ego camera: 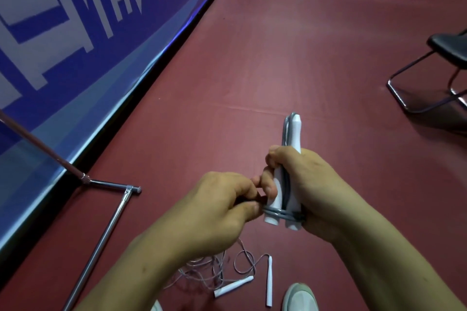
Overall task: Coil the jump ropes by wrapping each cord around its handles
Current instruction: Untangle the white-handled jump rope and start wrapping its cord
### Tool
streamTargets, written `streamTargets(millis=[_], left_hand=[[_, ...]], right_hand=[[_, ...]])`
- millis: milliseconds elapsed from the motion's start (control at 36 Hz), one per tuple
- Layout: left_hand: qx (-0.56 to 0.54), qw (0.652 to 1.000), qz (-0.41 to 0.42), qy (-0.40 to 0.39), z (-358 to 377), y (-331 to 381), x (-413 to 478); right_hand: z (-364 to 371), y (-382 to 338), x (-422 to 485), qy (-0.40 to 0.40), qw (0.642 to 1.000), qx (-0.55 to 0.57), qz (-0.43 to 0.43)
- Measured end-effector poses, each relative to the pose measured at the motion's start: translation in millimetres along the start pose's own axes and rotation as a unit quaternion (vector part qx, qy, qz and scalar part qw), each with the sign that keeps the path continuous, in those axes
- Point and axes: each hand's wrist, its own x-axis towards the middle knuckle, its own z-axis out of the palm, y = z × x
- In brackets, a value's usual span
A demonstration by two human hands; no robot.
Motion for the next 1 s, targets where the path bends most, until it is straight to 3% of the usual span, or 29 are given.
streamTargets(millis=[139,278,361,611,833,1000], left_hand=[[0.043,0.998,0.027,0.02,-11,-1,-6],[0.077,0.995,0.038,0.046,-17,-3,-11],[0.099,0.992,0.045,0.064,-18,-5,-10],[0.147,0.974,0.107,0.135,-15,-10,-4],[0.128,0.973,0.087,0.17,-21,0,-6],[0.106,0.977,0.08,0.166,-19,13,-17]], right_hand=[[-1,3,0,0.01,0.999,-0.029,-0.043],[2,8,1,0.067,0.976,-0.162,-0.128],[3,9,4,0.069,0.97,-0.185,-0.141],[1,8,1,0.033,0.989,-0.098,-0.102],[5,9,2,0.04,0.996,0.034,-0.078],[6,10,-1,0.063,0.992,0.008,-0.111]])
